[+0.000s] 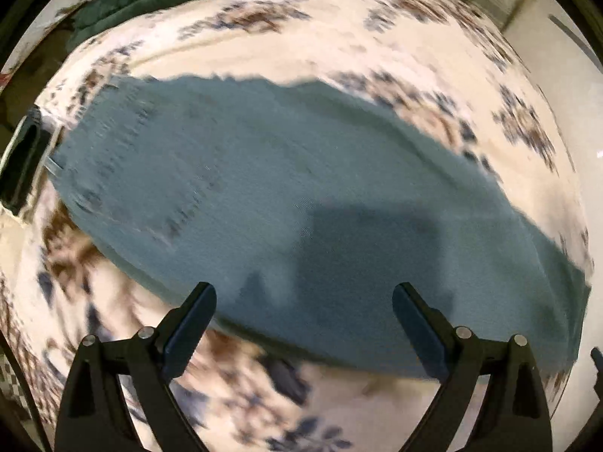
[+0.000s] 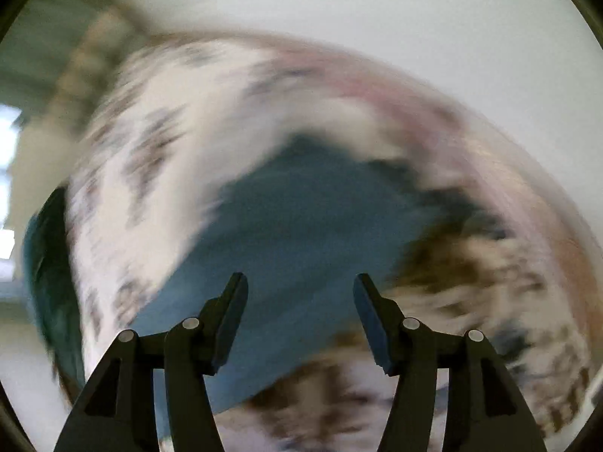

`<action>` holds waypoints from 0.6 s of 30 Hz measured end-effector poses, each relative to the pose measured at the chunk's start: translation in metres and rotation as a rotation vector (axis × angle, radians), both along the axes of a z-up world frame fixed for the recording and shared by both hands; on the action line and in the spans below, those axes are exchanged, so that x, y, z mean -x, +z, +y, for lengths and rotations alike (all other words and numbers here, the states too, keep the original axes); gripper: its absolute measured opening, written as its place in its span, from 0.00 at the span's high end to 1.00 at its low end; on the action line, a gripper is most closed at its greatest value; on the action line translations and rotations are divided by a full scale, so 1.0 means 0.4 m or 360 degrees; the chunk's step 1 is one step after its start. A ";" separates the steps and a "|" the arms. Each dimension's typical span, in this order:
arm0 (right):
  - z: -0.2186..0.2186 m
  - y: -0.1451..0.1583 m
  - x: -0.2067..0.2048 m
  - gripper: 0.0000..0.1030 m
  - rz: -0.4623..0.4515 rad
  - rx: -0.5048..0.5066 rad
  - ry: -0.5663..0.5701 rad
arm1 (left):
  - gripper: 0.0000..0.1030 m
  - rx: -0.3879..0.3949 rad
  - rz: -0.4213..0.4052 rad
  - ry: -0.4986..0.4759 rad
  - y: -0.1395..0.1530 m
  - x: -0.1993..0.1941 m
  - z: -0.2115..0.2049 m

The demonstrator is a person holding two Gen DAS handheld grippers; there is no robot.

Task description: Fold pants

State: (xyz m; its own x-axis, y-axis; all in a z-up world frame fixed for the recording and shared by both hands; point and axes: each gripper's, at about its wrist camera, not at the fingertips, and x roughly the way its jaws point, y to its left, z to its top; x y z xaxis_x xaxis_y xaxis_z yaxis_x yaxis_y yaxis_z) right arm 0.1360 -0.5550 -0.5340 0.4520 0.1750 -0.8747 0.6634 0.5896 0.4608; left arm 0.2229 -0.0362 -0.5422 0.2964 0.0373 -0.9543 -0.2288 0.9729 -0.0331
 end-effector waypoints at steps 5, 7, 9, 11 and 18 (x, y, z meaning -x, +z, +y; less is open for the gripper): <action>0.403 -0.007 -0.314 0.41 -0.0096 -0.0227 0.0733 | 0.07 0.0010 0.0054 -0.0010 -0.017 -0.166 0.090; 0.545 -0.054 -0.416 0.47 -0.0042 -0.0216 0.0951 | 0.07 -0.0007 0.0085 -0.0052 -0.048 -0.235 0.109; 0.666 -0.135 -0.514 0.71 0.0052 -0.0159 0.1134 | 0.07 -0.0069 0.0133 -0.0119 -0.097 -0.306 0.116; 0.716 -0.205 -0.578 0.73 0.0176 -0.0036 0.1177 | 0.05 -0.0150 0.0197 -0.0153 -0.151 -0.361 0.132; 0.707 -0.267 -0.663 0.95 0.0218 0.0039 0.1064 | 0.00 -0.0117 0.0203 -0.0180 -0.169 -0.406 0.156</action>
